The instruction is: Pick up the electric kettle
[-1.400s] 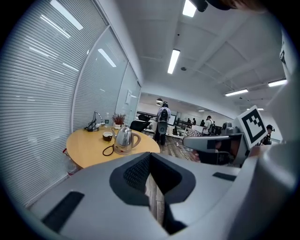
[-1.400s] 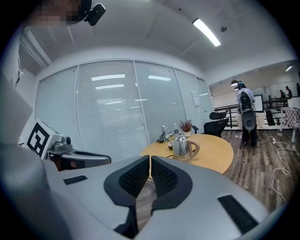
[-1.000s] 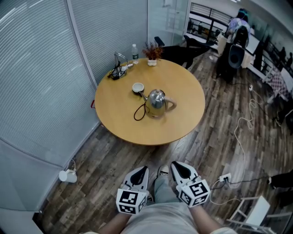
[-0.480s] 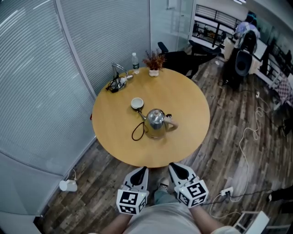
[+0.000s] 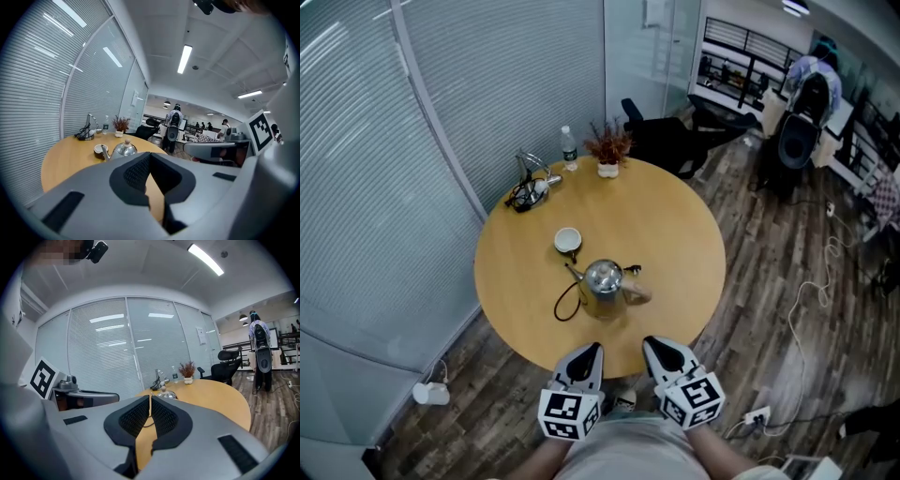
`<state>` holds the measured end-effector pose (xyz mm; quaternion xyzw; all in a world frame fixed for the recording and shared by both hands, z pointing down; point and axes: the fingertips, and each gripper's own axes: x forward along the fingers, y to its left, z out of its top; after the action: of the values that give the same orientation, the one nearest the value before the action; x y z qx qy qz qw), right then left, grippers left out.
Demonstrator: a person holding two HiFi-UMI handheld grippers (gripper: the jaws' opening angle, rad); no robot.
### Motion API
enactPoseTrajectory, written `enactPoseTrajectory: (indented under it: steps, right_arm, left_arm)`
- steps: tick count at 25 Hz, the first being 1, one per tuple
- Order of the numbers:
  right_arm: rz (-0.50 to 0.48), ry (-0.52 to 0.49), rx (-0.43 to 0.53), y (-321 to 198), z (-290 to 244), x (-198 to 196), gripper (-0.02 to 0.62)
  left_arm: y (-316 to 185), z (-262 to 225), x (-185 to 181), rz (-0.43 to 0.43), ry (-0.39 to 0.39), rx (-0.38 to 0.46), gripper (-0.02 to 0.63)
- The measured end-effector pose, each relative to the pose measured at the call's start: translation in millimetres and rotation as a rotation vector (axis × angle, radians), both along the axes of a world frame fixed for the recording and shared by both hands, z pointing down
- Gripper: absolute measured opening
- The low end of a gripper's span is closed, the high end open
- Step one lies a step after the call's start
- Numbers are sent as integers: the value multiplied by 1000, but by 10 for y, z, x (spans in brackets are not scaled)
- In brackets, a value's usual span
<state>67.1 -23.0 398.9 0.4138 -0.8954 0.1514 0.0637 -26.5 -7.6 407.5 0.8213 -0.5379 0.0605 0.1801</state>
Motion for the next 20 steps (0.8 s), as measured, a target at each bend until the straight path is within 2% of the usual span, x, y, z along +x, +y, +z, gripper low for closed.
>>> enactPoseTrajectory:
  steps: [5,20]
  right_arm:
    - [20,4,-21,-136,82,54,35]
    - [147,59,-65,-656,310,42,35]
  left_arm:
    - [-139,3,47,24,-21,-10,3]
    - [-656,107,-209,84,-45,-66,3]
